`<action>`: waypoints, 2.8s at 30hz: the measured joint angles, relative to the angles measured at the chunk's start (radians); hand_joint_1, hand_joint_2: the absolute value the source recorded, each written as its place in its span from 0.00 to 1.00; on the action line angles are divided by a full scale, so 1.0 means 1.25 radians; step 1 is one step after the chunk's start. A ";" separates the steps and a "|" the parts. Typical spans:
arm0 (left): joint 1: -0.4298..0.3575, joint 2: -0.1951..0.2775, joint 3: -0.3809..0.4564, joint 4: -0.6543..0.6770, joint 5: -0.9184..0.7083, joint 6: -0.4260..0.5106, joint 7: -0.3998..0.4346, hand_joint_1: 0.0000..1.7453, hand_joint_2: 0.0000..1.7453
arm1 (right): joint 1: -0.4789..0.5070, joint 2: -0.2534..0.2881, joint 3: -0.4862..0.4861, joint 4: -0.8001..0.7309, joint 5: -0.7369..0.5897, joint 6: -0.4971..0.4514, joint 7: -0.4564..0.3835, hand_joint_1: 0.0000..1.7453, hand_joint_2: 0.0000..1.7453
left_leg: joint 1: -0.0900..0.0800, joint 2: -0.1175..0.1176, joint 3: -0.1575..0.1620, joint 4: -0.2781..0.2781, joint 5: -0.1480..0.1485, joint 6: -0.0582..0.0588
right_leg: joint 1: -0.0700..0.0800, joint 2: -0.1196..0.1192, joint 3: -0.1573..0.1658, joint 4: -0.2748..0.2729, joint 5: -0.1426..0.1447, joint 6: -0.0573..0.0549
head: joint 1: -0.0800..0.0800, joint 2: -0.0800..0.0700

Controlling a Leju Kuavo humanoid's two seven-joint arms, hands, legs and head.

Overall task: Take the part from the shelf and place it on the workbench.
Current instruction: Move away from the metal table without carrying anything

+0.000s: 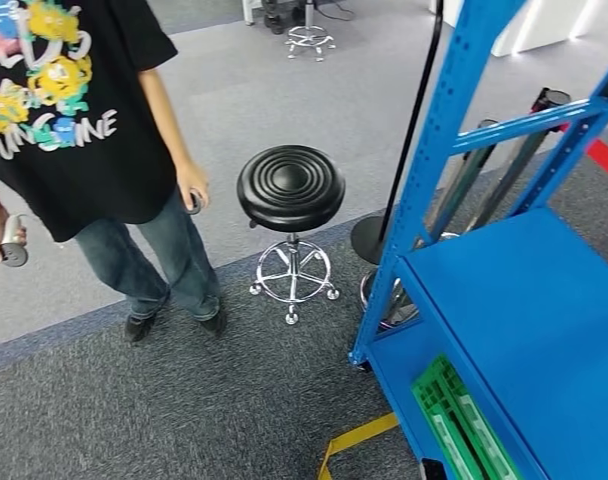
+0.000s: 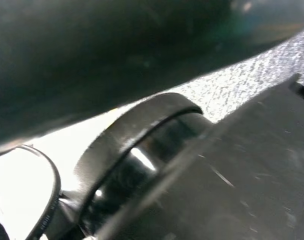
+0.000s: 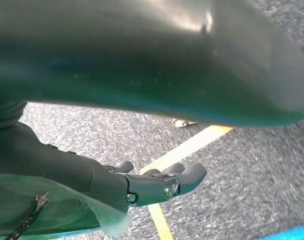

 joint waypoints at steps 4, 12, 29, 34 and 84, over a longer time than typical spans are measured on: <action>-0.003 -0.001 0.005 0.000 0.000 0.000 -0.001 0.00 0.00 | -0.002 -0.003 0.003 0.000 0.000 0.002 0.000 0.00 0.00 | -0.001 0.017 0.005 0.009 -0.008 -0.015 | 0.002 0.008 0.013 -0.025 0.006 -0.024 | -0.004 0.000; 0.000 -0.001 0.006 0.000 -0.002 -0.001 -0.001 0.00 0.00 | -0.003 -0.003 0.011 0.000 0.000 0.006 0.000 0.00 0.00 | 0.005 -0.073 -0.094 0.230 -0.100 -0.015 | 0.010 0.093 0.002 -0.026 0.020 -0.048 | -0.007 0.000; 0.001 -0.006 0.010 0.000 -0.013 -0.005 -0.002 0.00 0.00 | -0.001 -0.005 0.018 0.002 0.000 0.004 0.000 0.00 0.00 | 0.004 -0.012 -0.003 -0.007 0.011 0.009 | -0.004 0.023 -0.043 0.075 -0.020 0.007 | 0.004 0.000; -0.002 -0.005 0.011 0.000 -0.014 -0.005 -0.002 0.00 0.00 | -0.003 -0.005 0.022 0.002 0.000 0.003 0.000 0.00 0.00 | 0.002 0.021 -0.001 0.010 -0.004 -0.014 | 0.000 0.010 0.016 -0.024 0.007 -0.019 | 0.001 0.000; -0.003 -0.006 0.028 0.000 -0.026 -0.015 -0.001 0.00 0.00 | -0.003 -0.005 0.039 0.004 -0.001 0.000 0.001 0.00 0.00 | 0.013 -0.090 -0.002 -0.014 0.020 0.011 | 0.004 0.083 -0.058 0.059 -0.023 -0.013 | 0.006 0.000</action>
